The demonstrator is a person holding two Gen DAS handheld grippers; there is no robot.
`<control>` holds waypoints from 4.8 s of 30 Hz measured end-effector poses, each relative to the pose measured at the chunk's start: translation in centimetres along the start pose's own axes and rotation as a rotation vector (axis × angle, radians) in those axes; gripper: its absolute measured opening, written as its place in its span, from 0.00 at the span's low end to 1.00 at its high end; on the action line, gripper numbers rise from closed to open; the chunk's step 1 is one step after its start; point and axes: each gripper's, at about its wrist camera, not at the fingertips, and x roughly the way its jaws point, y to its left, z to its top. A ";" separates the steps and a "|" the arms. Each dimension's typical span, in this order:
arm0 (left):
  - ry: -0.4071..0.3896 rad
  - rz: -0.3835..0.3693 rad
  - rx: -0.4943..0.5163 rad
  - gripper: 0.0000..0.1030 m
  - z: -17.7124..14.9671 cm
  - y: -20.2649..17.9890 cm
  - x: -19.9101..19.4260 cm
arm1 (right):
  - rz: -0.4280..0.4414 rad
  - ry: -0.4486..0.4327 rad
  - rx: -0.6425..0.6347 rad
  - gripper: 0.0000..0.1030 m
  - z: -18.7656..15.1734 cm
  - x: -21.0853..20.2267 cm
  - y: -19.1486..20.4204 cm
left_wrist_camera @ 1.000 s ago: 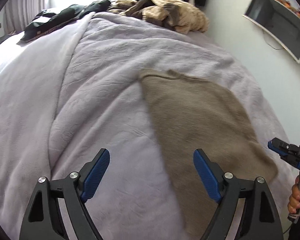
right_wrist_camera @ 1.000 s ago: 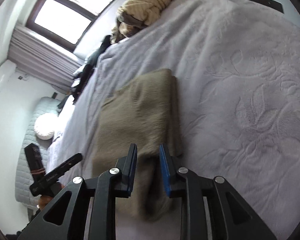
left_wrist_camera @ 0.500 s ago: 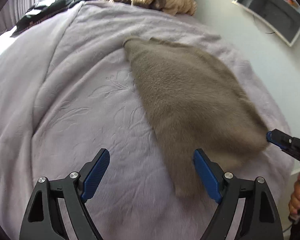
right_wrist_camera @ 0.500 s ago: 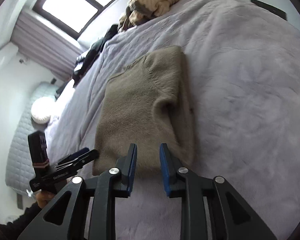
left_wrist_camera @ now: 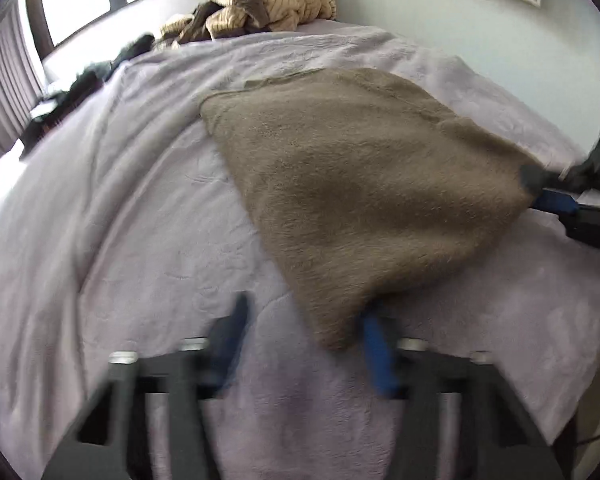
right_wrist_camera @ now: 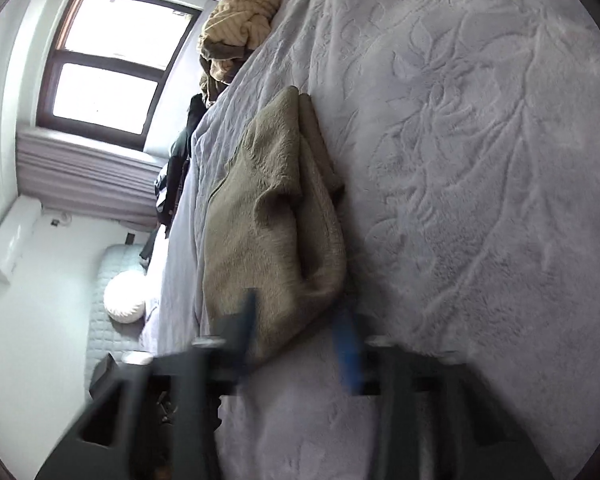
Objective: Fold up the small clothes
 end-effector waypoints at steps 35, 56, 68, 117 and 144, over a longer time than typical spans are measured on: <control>0.040 -0.084 -0.316 0.71 0.0 4.5 2.4 | -0.246 0.042 -0.212 0.05 0.0 2.6 2.0; 0.049 -0.038 -0.307 0.71 0.0 4.1 0.7 | -0.202 0.049 -0.149 0.09 -0.5 0.9 0.7; 0.067 -0.022 -0.305 0.71 0.3 4.0 0.4 | -0.193 0.062 -0.185 0.41 -1.0 -0.7 2.1; 0.097 -0.346 -0.472 1.00 8.3 8.9 8.0 | -0.072 0.163 -0.096 0.66 9.9 4.3 -0.5; 0.104 -0.466 -0.457 0.53 11.1 8.3 10.5 | 0.087 0.289 -0.144 0.33 9.9 10.3 2.1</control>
